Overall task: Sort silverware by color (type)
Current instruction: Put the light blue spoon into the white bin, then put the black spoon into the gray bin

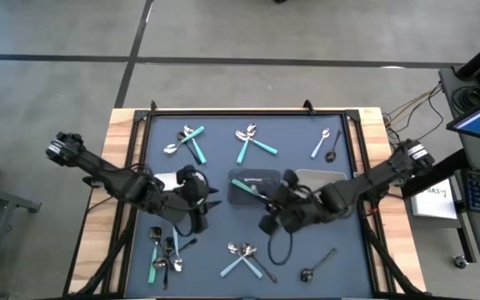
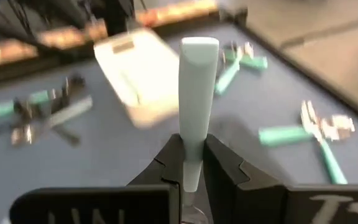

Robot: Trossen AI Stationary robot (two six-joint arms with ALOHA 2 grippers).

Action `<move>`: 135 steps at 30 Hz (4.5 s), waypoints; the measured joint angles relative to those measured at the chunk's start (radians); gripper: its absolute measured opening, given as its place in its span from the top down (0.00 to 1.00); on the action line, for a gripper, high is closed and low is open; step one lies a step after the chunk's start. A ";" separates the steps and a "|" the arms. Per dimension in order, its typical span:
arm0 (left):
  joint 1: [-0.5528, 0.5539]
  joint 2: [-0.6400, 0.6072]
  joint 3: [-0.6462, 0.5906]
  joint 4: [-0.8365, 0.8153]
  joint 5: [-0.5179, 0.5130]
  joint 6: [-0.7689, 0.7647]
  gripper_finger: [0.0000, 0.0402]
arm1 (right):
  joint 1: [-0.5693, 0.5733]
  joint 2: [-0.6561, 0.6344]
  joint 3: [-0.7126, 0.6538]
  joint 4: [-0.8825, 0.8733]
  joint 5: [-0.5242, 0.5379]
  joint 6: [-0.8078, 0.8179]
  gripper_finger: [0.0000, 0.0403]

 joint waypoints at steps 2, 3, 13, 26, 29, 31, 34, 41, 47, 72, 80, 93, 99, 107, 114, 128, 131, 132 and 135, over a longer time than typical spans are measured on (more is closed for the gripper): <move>0.007 0.006 0.000 0.002 -0.049 0.000 0.65 | -0.034 0.020 0.007 0.103 -0.009 -0.101 0.93; 0.011 0.009 0.000 0.011 -0.068 -0.002 0.65 | -0.050 0.028 0.010 0.142 -0.021 -0.143 0.93; 0.015 0.050 0.000 0.104 -0.187 -0.017 0.65 | -0.111 0.114 0.065 0.232 -0.051 -0.342 0.93; 0.023 0.083 0.000 0.183 -0.226 -0.042 0.69 | -0.112 0.189 0.157 0.229 -0.046 -0.477 0.93; 0.023 0.079 0.000 0.180 -0.238 -0.038 0.76 | -0.112 0.185 0.158 0.229 -0.046 -0.477 0.93; 0.023 0.077 0.000 0.180 -0.237 -0.036 0.85 | -0.113 0.183 0.158 0.232 -0.046 -0.477 0.93; 0.028 0.076 0.000 0.178 -0.229 -0.045 0.94 | -0.113 0.183 0.158 0.226 -0.035 -0.475 0.93; 0.030 0.075 0.000 0.175 -0.217 -0.046 0.94 | -0.112 0.183 0.158 0.224 -0.048 -0.415 0.83; 0.037 0.071 0.000 0.141 -0.218 -0.046 0.95 | -0.110 0.170 0.158 0.136 -0.055 -0.343 0.65; 0.044 0.017 -0.002 -0.885 0.106 -0.403 0.95 | -0.040 0.089 0.145 -0.643 -0.620 0.296 0.67; 0.046 0.068 -0.065 -0.884 0.120 -0.379 0.88 | 0.048 0.092 0.114 -0.633 -0.739 0.322 0.65; 0.046 0.081 -0.025 -0.842 0.122 -0.406 0.84 | 0.171 0.092 0.040 -0.620 -0.900 0.496 0.63; 0.046 0.080 0.087 -0.792 0.122 -0.384 0.84 | 0.220 0.093 -0.052 -0.474 -0.974 0.575 0.64; 0.045 0.078 0.241 -0.748 0.095 -0.264 0.84 | 0.273 0.093 -0.123 -0.310 -0.985 0.473 0.67; 0.045 0.078 0.322 -0.746 0.065 -0.247 0.84 | 0.326 0.093 -0.218 -0.246 -0.929 0.255 0.70; 0.045 0.078 0.327 -0.733 0.064 -0.262 0.84 | 0.333 0.093 -0.424 -0.053 -0.935 0.169 0.72; 0.045 0.078 0.327 -0.733 0.063 -0.272 0.84 | 0.333 0.101 -0.427 -0.047 -0.936 0.106 0.73; 0.045 0.078 0.327 -0.733 0.059 -0.274 0.84 | 0.334 0.110 -0.426 -0.047 -0.936 0.077 0.73; 0.046 0.078 0.327 -0.733 0.043 -0.283 0.84 | 0.344 0.146 -0.412 -0.044 -0.935 -0.023 0.73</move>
